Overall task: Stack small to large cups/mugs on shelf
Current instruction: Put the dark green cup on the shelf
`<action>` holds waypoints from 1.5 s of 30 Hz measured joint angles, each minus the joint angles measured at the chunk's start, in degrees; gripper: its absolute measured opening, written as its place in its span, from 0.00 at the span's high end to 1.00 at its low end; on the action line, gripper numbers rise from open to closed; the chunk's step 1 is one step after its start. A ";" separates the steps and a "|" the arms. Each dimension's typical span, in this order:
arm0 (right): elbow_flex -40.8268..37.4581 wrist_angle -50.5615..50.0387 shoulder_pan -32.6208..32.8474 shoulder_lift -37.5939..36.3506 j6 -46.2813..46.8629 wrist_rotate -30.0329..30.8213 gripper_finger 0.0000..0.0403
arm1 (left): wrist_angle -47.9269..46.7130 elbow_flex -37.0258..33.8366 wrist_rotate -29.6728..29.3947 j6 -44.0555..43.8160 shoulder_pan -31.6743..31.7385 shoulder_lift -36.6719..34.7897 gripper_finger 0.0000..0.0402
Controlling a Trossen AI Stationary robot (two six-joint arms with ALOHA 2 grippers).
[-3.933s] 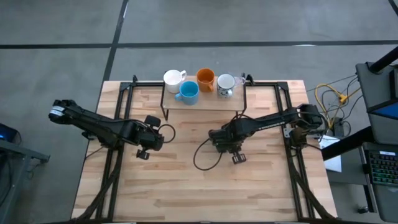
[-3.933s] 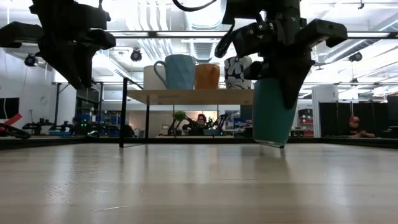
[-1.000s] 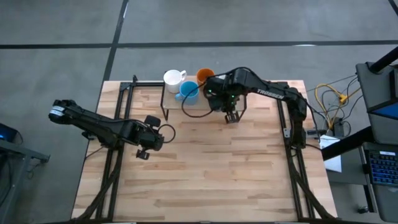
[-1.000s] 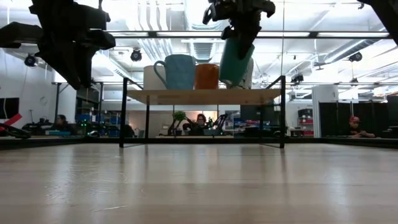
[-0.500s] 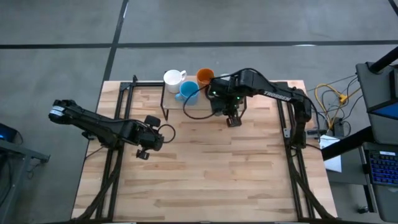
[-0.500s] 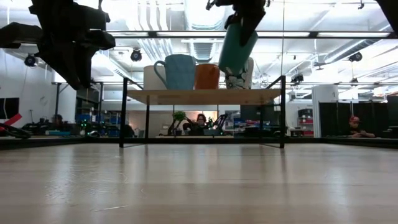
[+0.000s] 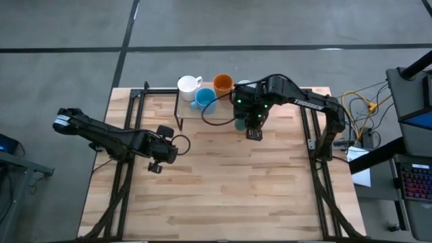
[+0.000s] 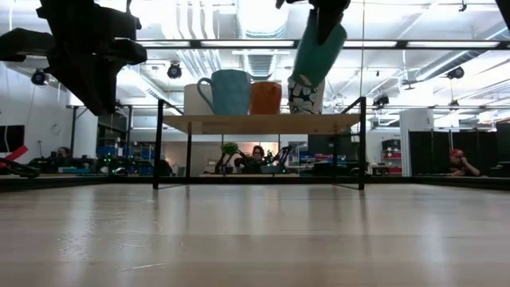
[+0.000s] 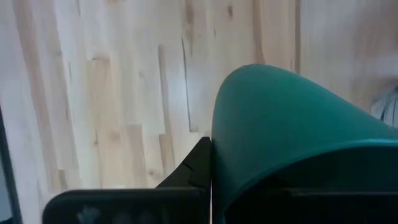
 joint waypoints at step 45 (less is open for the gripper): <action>-13.39 -0.04 -6.60 -4.48 7.19 10.62 0.98 | 1.03 0.00 0.09 -0.39 0.00 0.07 0.80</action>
